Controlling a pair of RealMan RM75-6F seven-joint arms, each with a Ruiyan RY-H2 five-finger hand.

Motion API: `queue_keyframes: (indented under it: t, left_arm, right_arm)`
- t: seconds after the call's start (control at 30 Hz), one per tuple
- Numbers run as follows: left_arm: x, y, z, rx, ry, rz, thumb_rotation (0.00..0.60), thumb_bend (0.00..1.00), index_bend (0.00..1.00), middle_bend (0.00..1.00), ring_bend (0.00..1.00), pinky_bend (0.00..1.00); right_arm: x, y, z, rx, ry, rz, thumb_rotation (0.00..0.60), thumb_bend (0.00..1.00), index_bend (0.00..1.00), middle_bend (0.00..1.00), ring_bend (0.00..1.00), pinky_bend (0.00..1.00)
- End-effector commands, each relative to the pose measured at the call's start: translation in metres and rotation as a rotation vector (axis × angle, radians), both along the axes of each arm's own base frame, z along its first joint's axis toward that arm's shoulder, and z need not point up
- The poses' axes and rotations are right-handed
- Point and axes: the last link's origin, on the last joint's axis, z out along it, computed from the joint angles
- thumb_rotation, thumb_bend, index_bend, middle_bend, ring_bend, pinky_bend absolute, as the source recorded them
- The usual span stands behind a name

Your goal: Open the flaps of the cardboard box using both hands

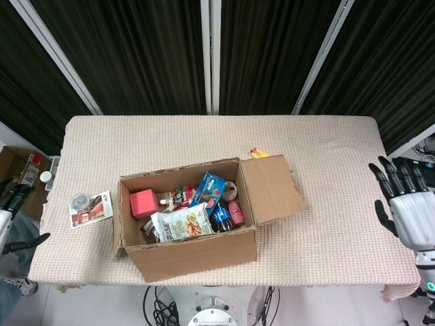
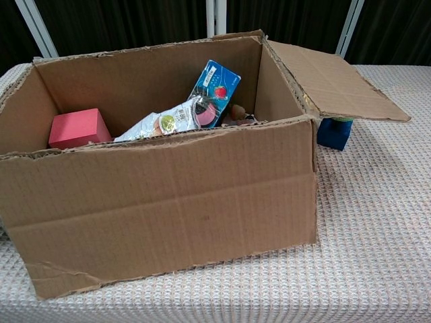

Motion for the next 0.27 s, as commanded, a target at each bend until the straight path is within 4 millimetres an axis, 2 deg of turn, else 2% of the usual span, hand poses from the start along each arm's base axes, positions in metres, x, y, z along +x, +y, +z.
queue_keyframes:
  t: [0.03,0.13,0.27]
  left_arm:
    - [-0.024,-0.022,-0.011,0.011,-0.014,0.052,0.132,0.00,0.13,0.13,0.09,0.19]
    - [-0.031,-0.028,-0.015,0.003,-0.012,0.064,0.094,0.00,0.13,0.13,0.09,0.19]
    - [-0.037,-0.032,-0.022,-0.018,-0.007,0.077,0.087,0.00,0.13,0.13,0.09,0.19]
  right_arm:
    - [-0.080,0.075,-0.035,-0.086,-0.090,-0.245,0.600,0.23,0.00,0.00,0.00,0.00]
    - [-0.092,0.082,-0.041,-0.064,-0.129,-0.278,0.600,0.21,0.00,0.00,0.00,0.00]
    - [-0.095,0.083,-0.045,-0.043,-0.132,-0.274,0.600,0.21,0.00,0.00,0.00,0.00]
